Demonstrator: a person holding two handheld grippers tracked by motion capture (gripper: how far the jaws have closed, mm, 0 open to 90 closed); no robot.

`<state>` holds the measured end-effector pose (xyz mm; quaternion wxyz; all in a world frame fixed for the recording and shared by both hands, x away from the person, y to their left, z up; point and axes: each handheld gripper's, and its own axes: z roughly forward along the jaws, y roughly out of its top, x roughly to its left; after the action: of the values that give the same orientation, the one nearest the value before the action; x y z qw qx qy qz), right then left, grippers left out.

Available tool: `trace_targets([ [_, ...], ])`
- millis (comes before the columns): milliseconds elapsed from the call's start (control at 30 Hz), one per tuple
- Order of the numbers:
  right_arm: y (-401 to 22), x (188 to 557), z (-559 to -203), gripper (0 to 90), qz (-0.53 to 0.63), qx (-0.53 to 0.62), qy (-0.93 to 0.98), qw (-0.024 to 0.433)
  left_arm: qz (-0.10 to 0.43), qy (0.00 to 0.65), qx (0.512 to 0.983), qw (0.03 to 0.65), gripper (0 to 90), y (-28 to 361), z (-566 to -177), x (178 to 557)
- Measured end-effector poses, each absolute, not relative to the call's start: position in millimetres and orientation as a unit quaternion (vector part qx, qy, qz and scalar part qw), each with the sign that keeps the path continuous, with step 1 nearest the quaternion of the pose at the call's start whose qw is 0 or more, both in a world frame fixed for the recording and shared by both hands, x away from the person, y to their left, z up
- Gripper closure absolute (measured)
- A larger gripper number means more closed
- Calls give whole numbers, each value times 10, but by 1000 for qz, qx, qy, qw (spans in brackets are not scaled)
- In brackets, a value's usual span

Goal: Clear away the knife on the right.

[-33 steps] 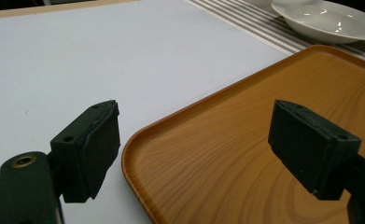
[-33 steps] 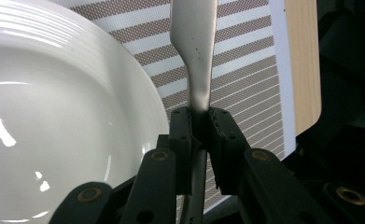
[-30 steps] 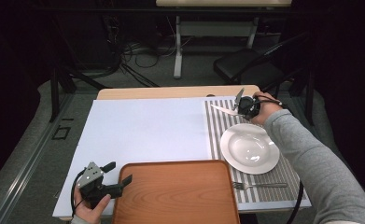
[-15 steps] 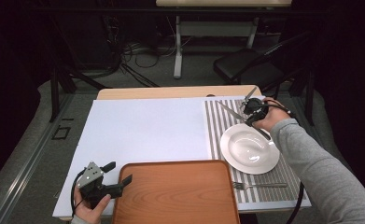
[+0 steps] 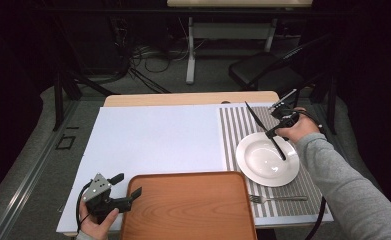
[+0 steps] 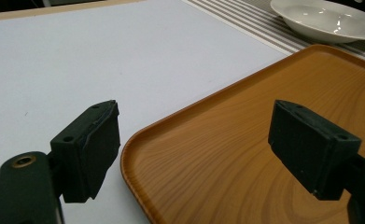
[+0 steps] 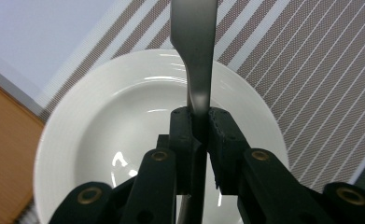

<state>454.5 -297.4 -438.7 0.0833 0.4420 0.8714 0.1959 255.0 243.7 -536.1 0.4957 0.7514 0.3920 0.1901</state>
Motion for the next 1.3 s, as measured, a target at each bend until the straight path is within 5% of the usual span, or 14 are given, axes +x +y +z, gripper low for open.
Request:
trace_targets([
  [467,-3184,4437,-4465,802,295,521,801,-29,191,390,752,495,169,2435,-5357,2546],
  [1300,-2942,3777,-4445,802,329,459,825,-27,191,394,748,499,169,2434,-5354,2543],
])
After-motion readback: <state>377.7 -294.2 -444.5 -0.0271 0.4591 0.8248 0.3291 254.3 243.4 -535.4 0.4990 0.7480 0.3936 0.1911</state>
